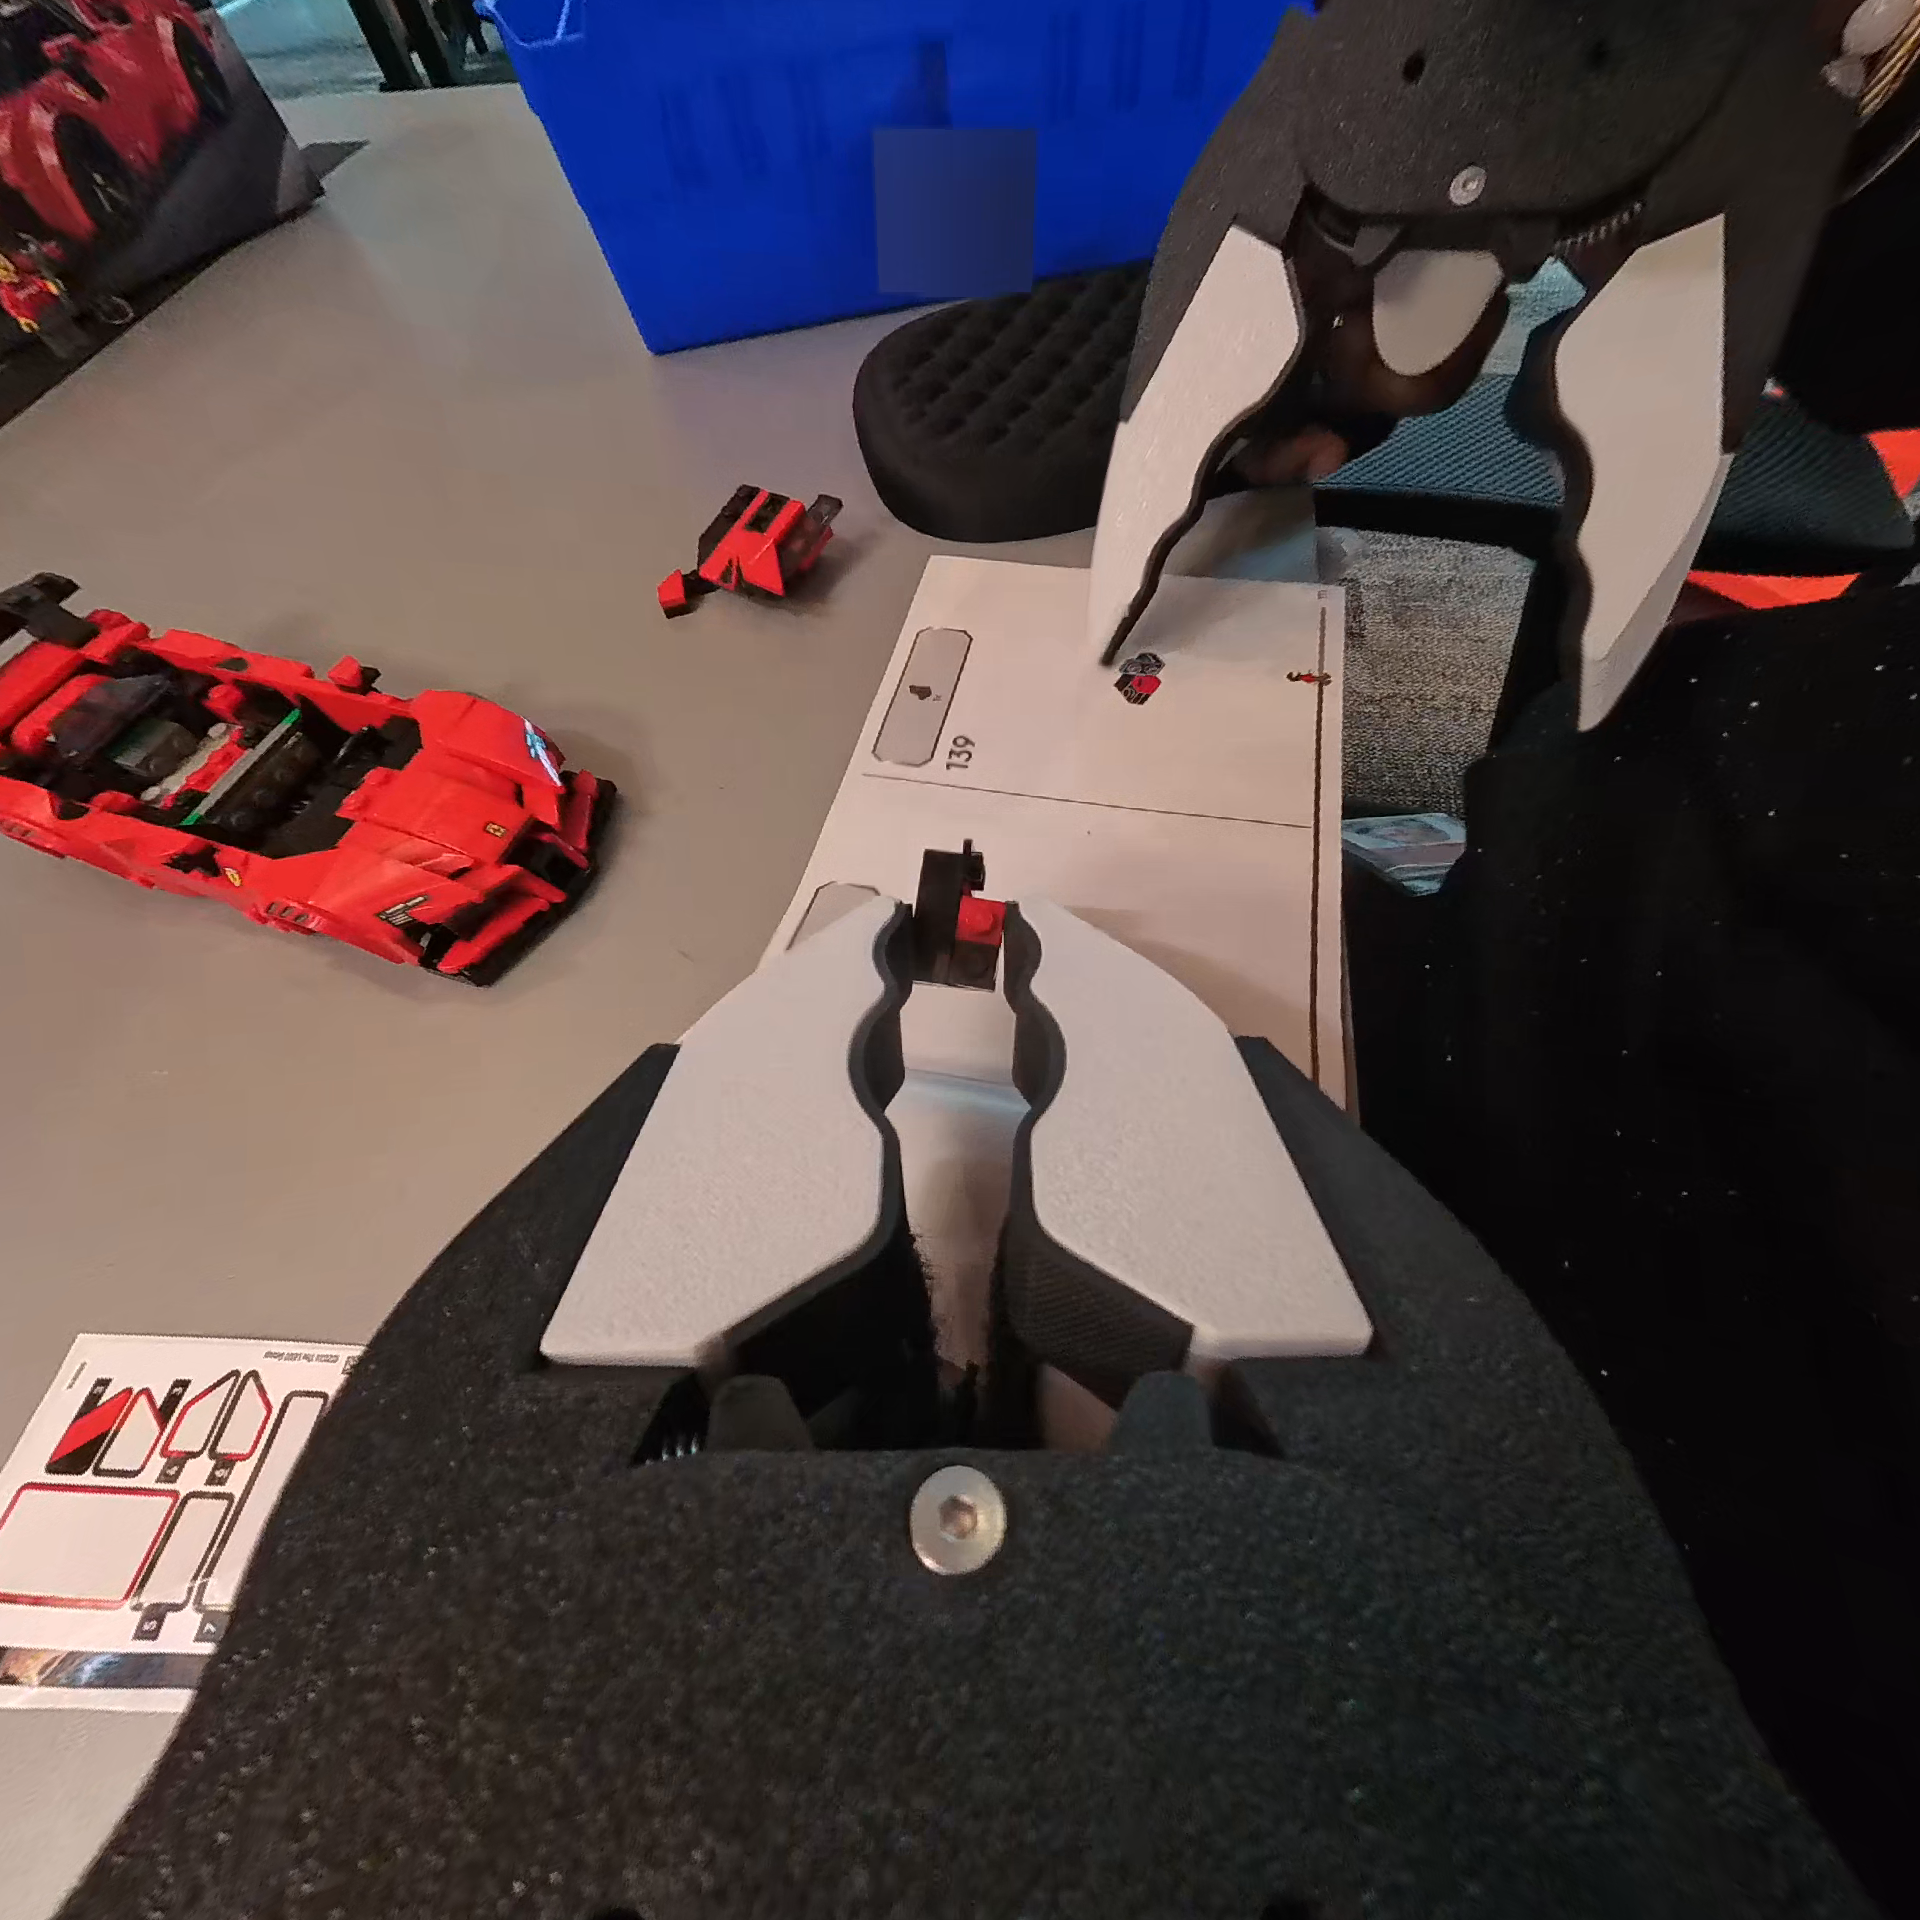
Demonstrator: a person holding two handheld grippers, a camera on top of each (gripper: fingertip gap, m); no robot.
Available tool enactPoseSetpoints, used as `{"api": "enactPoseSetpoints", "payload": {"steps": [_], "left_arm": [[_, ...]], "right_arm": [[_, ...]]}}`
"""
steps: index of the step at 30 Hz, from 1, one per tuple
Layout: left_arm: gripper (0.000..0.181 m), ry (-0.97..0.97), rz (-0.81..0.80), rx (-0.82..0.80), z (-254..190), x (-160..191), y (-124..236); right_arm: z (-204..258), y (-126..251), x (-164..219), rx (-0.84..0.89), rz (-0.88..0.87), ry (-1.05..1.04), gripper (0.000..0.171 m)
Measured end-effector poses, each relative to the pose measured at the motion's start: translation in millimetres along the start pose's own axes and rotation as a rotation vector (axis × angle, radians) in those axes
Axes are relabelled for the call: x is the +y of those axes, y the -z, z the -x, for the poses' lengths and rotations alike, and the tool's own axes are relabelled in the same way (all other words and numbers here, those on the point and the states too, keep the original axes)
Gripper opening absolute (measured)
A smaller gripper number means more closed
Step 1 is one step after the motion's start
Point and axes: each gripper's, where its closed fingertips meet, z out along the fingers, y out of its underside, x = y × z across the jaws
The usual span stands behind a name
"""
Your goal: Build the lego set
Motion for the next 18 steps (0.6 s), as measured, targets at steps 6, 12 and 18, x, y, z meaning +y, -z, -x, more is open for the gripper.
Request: {"api": "enactPoseSetpoints", "payload": {"steps": [6, 12, 18], "left_arm": [[0.016, -0.011, 0.037, 0.013, -2.4, 4.0, -3.2], [0.016, 0.01, -0.014, 0.007, 0.2, -1.7, 1.6], [0.016, 0.008, -0.026, 0.021, -1.5, -3.2, 3.0]], "right_arm": [[-1.8, -8.4, -9.9, 0.002, -0.015, 0.014, 0.116], [-5.3, -20.2, -32.2, -0.016, -0.087, 0.016, 0.101], [-12.1, -27.5, -59.7, -0.089, -0.207, -0.075, 0.09]]}}
